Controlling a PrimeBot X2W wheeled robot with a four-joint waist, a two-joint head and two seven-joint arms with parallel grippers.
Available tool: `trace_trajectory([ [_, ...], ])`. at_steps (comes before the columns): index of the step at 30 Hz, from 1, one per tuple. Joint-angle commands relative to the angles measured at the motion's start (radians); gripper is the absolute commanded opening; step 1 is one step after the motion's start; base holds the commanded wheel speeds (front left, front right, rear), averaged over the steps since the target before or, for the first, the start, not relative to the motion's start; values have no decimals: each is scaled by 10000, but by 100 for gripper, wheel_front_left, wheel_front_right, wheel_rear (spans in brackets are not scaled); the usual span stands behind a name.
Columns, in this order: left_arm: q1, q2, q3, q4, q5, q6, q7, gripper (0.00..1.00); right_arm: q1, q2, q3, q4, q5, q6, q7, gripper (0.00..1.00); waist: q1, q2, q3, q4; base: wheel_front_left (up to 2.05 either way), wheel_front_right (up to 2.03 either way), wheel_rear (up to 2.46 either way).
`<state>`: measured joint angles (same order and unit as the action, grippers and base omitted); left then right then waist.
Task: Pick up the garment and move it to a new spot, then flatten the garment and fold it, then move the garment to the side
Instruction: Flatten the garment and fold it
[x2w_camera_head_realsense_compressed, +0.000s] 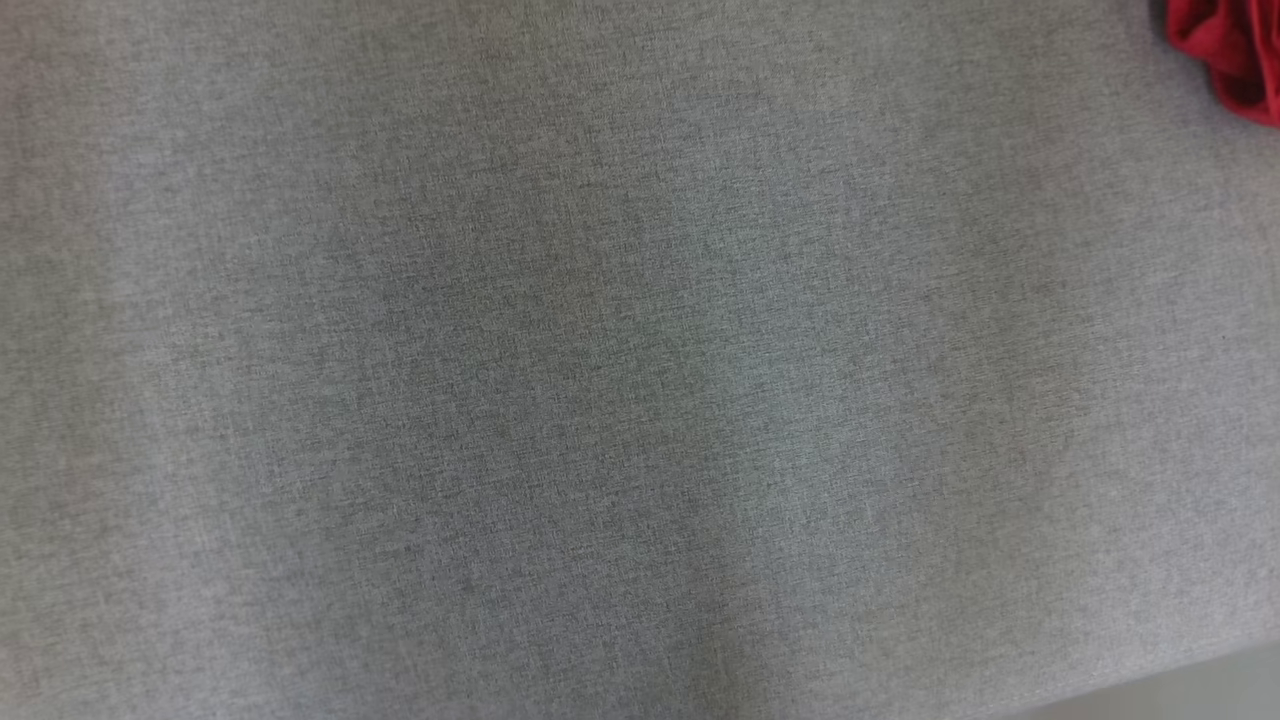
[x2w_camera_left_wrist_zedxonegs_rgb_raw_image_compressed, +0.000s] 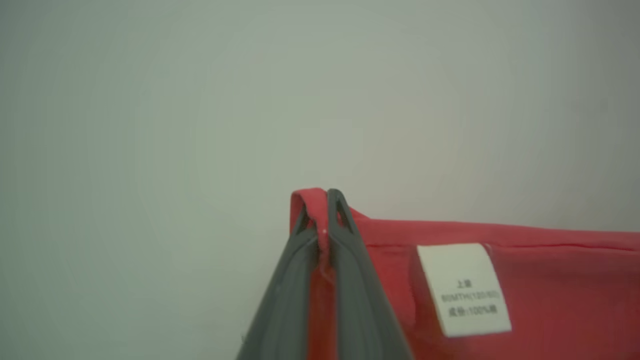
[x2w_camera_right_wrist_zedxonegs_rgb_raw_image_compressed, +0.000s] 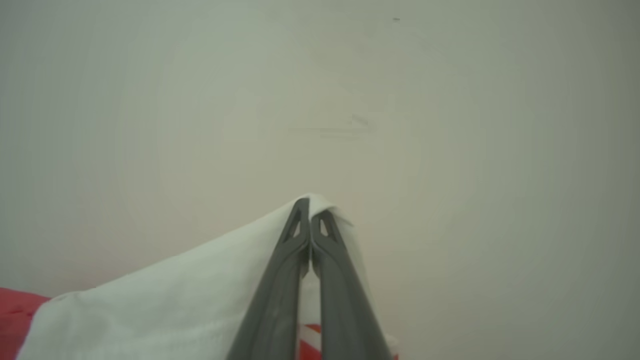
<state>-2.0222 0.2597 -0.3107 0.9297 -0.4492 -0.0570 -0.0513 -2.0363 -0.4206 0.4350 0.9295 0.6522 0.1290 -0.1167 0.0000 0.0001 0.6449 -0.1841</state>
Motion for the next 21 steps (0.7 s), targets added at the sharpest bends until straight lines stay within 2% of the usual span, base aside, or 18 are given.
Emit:
trace_trajectory([
  [1, -39, 38, 31, 54, -132, 14, -68, 0, -68, -35, 132, 81, 196, 24, -82, 0, 0, -1, 81, -7, 0, 0, 0],
  [11, 794, 47, 88, -29, -420, -226, -742, 0, 760, -209, 771, -175, 1184, 24, -357, 0, 0, -1, 143, 26, 0, 0, 0],
  [17, 2221, 419, 152, -284, -833, -584, -1395, 0, 2661, -461, 1104, -1322, 2365, 24, -732, 0, 0, -1, -491, 90, 0, 0, 0],
  [21, 3715, 652, 334, -615, -1463, -675, -1690, 0, 4492, -970, 1259, -2600, 3017, 24, -972, 0, 0, -1, -1059, 118, 0, 0, 0],
])
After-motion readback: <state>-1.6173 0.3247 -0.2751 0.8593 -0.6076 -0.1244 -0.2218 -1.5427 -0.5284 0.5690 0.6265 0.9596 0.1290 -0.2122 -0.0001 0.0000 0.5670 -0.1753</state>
